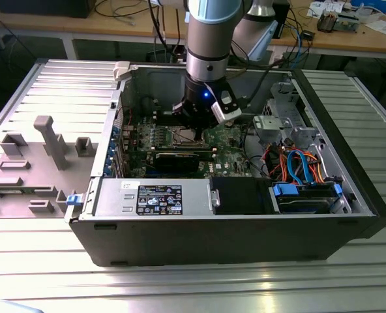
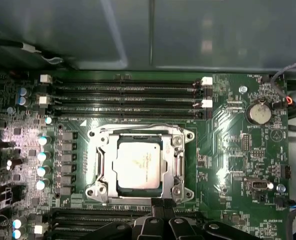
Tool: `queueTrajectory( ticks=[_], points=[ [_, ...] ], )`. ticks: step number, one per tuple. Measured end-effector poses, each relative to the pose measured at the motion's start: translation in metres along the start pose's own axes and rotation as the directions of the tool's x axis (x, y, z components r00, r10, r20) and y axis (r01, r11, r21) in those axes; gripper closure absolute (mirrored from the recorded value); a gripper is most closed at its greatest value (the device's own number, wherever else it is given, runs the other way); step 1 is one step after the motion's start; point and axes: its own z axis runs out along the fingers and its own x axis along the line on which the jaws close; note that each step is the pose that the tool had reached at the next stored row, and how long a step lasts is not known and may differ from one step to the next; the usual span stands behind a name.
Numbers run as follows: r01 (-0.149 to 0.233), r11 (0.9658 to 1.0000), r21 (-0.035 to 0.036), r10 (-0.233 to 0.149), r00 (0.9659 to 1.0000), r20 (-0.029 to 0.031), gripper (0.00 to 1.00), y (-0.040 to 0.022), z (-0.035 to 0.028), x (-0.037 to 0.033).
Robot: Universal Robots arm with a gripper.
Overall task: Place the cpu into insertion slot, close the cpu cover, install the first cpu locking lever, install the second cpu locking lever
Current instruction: 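Install the second cpu locking lever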
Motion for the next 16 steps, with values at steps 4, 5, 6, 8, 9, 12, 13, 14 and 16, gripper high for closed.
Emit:
queueTrajectory(
  ticks=[4,5,6,8,9,12,13,14,16],
  points=[
    [0.0,1.0,0.0,0.0,1.0,0.0,0.89,-0.0004,-0.0024,0.0],
    [0.0,1.0,0.0,0.0,1.0,0.0,0.89,-0.0005,-0.0025,0.0],
    [0.0,1.0,0.0001,0.0,1.0,0.0,0.89,-0.0009,-0.0025,0.0001],
    [0.0,1.0,0.0001,0.0,1.0,-0.0001,0.89,-0.0051,-0.0026,0.0011],
    [0.0,1.0,0.0002,0.0,1.0,-0.0001,0.89,-0.0065,-0.0026,0.0019],
    [0.0,1.0,0.0002,0.0,1.0,-0.0004,0.89,-0.0075,-0.0021,0.0068],
    [0.0,1.0,0.0001,0.0,1.0,-0.0004,0.89,-0.0083,-0.0018,0.0102],
    [0.0,1.0,0.0002,0.0,1.0,-0.0004,0.89,-0.0088,-0.0016,0.0133],
    [0.0,1.0,0.0001,0.0,1.0,-0.0005,0.89,-0.009,-0.0013,0.0185]
  ],
)
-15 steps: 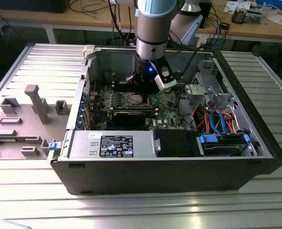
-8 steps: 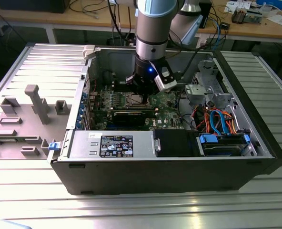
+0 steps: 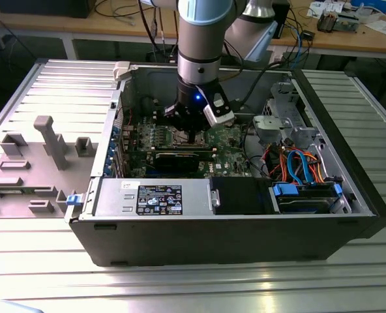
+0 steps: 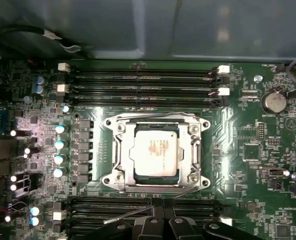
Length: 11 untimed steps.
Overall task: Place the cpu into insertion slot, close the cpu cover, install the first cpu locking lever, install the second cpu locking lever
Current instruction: 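Install the second cpu locking lever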
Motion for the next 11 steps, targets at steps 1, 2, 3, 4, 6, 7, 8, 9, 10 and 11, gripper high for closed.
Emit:
queueTrajectory(
  ticks=[1,2,3,4,6,7,8,9,10,11],
  points=[
    [0.0,1.0,-0.0001,0.0,1.0,0.0,0.89,0.0,0.0001,0.0018],
    [0.0,1.0,-0.0001,0.0,1.0,0.0,0.89,0.0001,0.0002,0.004],
    [0.0,1.0,0.0,0.0,1.0,0.0,0.89,0.0001,0.0002,0.005],
    [0.0,1.0,0.0001,0.0,1.0,-0.0001,0.89,0.0001,0.0002,0.0053],
    [0.0,1.0,0.0,0.0,1.0,0.0,0.89,0.0001,0.0005,0.006],
    [0.0,1.0,0.0001,0.0,1.0,0.0,0.89,0.0001,0.0006,0.0071],
    [0.0,1.0,0.0,0.0,1.0,-0.0001,0.89,0.0001,0.0006,0.0071],
    [0.0,1.0,0.0,0.0,1.0,0.0,0.89,0.0001,0.0006,0.0071],
    [0.0,1.0,0.0,0.0,1.0,-0.0001,0.89,0.0001,0.0006,0.0071],
    [0.0,1.0,0.0001,0.0,1.0,0.0,0.89,0.0001,0.0006,0.0071]
  ],
)
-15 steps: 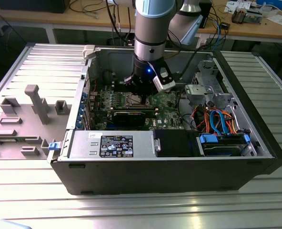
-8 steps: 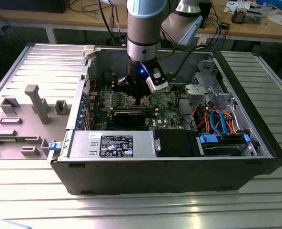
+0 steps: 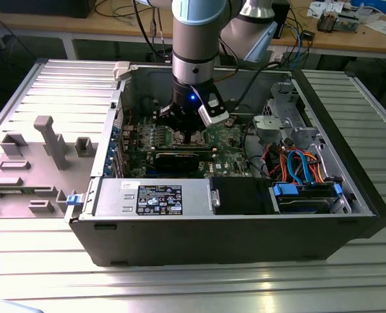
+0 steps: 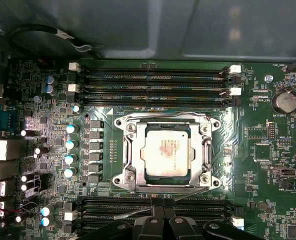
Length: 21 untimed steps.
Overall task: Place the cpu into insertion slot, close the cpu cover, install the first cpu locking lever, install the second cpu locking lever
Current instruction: 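Install the second cpu locking lever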
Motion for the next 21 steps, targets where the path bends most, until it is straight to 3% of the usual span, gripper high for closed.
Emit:
queueTrajectory(
  ticks=[6,13,16,17,21],
  points=[
    [0.0,1.0,-0.0002,0.0,1.0,-0.0001,0.89,0.0,0.0,0.0002],
    [0.0,1.0,-0.0071,0.0,1.0,0.0001,0.89,-0.003,-0.0001,0.0002],
    [0.0,0.9994,-0.0354,0.0,1.0,0.0008,0.89,-0.0045,0.0,0.0015],
    [0.0,0.9991,-0.0417,0.0,1.0,0.0009,0.89,-0.0047,0.0003,0.0028],
    [0.007,0.9988,-0.048,-0.007,1.0,0.0009,0.89,-0.0079,0.0026,0.0109]
  ],
)
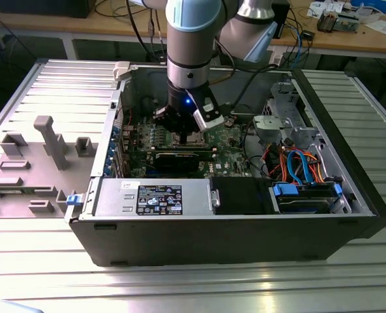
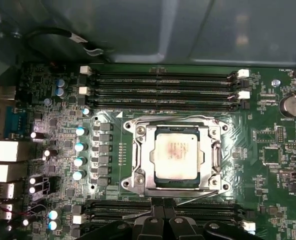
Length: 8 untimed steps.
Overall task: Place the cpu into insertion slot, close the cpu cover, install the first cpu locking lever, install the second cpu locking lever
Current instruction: 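Install the second cpu locking lever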
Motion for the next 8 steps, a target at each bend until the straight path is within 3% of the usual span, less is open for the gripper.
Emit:
queueTrajectory(
  ticks=[8],
  points=[
    [0.005,1.0,-0.0003,-0.005,1.0,-0.0004,0.89,-0.0011,0.001,0.0049]
  ],
)
